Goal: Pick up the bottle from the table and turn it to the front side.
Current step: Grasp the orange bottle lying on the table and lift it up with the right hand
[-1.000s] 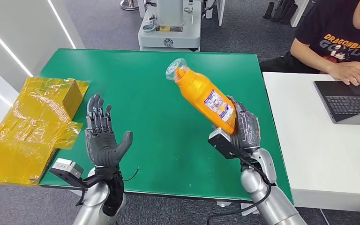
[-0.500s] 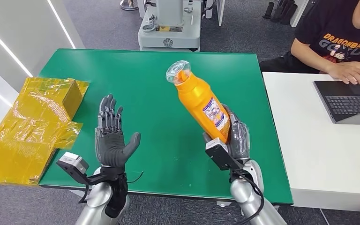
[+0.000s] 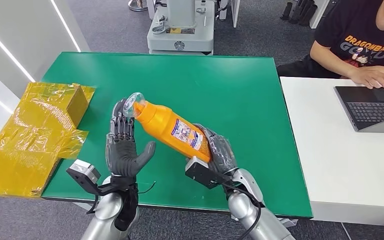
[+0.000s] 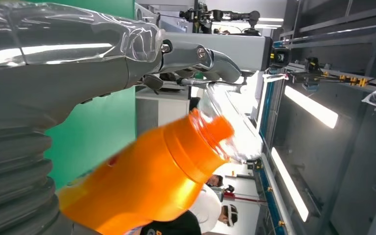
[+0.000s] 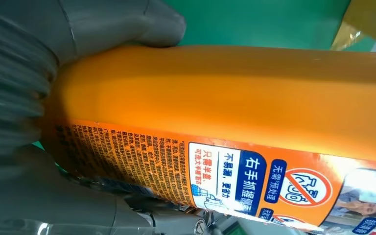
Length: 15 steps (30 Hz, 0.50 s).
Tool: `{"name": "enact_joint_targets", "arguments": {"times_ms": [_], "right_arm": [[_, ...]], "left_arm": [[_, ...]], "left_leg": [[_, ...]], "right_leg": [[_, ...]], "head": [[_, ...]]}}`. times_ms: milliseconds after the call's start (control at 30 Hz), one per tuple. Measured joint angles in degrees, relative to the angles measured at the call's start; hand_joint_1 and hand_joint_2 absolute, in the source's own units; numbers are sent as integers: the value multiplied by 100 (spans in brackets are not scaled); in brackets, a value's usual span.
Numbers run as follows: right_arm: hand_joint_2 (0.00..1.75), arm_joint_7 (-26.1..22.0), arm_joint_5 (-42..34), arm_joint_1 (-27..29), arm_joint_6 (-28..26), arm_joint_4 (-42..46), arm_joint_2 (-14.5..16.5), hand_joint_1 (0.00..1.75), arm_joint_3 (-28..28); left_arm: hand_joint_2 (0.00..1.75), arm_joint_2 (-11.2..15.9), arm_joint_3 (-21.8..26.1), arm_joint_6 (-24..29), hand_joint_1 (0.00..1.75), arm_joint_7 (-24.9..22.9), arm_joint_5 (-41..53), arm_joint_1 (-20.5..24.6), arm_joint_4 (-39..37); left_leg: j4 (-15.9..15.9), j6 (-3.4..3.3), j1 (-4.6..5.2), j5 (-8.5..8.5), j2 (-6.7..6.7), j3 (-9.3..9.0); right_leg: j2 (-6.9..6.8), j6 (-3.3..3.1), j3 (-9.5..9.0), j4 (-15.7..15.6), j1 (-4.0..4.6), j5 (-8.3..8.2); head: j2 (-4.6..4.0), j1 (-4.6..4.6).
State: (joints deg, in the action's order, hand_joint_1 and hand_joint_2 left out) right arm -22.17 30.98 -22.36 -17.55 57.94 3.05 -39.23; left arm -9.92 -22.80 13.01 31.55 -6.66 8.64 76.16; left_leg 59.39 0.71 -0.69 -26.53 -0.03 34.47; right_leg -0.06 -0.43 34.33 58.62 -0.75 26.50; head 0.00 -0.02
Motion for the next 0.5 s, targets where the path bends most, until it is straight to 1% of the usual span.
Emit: {"name": "enact_joint_targets", "arguments": {"times_ms": [167,500], "right_arm": [[175,-84,91,-86,199,-93,25,175,-117],[175,-89,102,-153,214,-159,38,175,-140]], "left_arm": [[175,2,5,33,0,-12,2,68,-77],[175,2,25,36,0,-12,2,93,-121]], "left_leg": [[1,0,1,0,0,2],[1,0,0,0,-1,1]], "right_leg": [[0,0,0,-1,-1,0],[0,0,0,-2,0,0]], "head": [[0,0],[0,0]]}}
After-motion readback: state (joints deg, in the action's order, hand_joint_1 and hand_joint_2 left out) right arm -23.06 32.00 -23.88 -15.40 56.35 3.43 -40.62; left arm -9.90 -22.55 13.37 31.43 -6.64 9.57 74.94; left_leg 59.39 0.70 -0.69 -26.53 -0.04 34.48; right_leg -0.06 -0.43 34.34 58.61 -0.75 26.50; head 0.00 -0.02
